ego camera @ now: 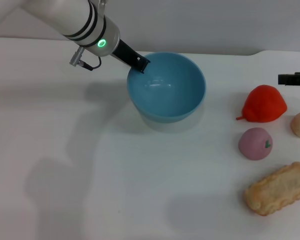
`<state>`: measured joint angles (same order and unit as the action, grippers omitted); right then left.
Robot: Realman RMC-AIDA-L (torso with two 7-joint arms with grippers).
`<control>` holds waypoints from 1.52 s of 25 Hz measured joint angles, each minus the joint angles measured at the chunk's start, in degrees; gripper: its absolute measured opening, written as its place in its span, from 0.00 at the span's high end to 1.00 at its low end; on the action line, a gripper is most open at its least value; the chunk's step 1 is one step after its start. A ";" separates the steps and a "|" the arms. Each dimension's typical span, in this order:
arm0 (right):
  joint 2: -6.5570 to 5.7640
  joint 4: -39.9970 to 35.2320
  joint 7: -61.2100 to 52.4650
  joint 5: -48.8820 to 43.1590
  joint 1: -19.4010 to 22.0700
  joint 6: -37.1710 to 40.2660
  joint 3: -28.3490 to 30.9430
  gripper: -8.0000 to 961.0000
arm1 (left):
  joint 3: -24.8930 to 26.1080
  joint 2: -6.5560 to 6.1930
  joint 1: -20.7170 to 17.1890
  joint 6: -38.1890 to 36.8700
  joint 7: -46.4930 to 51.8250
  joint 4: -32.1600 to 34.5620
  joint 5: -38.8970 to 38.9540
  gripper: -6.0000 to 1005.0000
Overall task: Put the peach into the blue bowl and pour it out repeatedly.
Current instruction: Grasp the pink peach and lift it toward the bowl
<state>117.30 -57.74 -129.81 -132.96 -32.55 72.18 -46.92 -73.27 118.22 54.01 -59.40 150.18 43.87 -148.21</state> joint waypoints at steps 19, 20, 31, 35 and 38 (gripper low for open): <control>0.56 14.19 -5.15 -11.18 -4.41 -0.95 -2.29 0.40 | -0.48 0.16 -1.16 1.30 -0.53 -0.66 2.48 0.99; 0.80 14.66 -5.08 -11.19 -4.45 -1.91 -2.33 0.40 | -0.49 0.17 -1.27 1.37 -0.54 -0.66 2.50 0.99; 1.44 23.29 -4.57 -10.41 -8.03 -10.30 -6.42 0.40 | -1.86 0.26 -2.12 2.62 -0.08 -0.72 3.10 1.00; 1.52 23.79 -4.69 -10.21 -8.30 -10.87 -8.83 0.40 | -1.99 0.26 -2.19 2.63 -0.07 -0.72 3.12 1.00; 1.53 23.77 -4.68 -10.21 -8.31 -10.80 -9.65 0.40 | -1.99 0.26 -2.19 2.63 -0.06 -0.72 3.12 1.00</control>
<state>118.82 -33.96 -134.49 -143.16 -40.87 61.37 -56.57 -75.26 118.48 51.82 -56.77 150.12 43.15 -145.09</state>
